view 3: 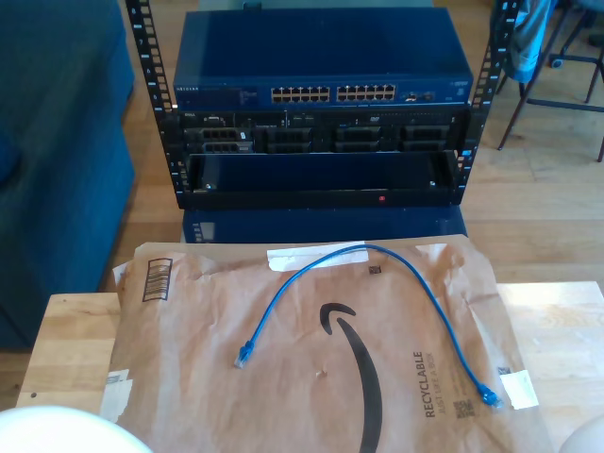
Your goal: Grab the cable and plug it in
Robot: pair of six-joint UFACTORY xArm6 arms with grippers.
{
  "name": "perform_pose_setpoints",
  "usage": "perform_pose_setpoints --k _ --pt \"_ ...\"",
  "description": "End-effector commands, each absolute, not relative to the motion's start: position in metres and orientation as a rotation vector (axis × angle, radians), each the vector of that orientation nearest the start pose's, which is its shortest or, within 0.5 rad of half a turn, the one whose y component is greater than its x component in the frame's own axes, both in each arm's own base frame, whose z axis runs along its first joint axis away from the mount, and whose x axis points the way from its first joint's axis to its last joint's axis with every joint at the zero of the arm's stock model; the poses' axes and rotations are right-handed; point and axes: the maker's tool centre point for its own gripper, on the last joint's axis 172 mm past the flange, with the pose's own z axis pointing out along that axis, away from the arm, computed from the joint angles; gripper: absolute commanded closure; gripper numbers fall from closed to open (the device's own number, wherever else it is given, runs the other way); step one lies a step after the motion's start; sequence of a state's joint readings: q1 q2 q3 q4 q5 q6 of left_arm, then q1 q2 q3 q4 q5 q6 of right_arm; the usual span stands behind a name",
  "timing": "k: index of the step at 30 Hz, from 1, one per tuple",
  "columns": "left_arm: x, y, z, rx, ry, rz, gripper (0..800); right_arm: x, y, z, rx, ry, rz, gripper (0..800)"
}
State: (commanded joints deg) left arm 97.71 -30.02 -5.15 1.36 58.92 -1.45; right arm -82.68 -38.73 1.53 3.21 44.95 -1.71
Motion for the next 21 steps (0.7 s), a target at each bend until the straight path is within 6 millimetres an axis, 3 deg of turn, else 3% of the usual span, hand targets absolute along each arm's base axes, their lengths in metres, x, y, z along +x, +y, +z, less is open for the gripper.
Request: perform_pose_setpoints --k 14,18,21 --pt "-0.022 0.126 0.03 1.841 2.134 -0.415 0 0.031 -0.176 0.029 -2.25 2.029 0.097 6" --pt "-0.023 0.127 0.039 1.831 2.124 -0.436 0 0.031 -0.177 0.047 -2.185 2.062 0.147 7" --pt "-0.025 0.128 0.058 1.794 2.119 -0.473 0 0.033 -0.177 0.067 -2.14 2.062 0.196 7"
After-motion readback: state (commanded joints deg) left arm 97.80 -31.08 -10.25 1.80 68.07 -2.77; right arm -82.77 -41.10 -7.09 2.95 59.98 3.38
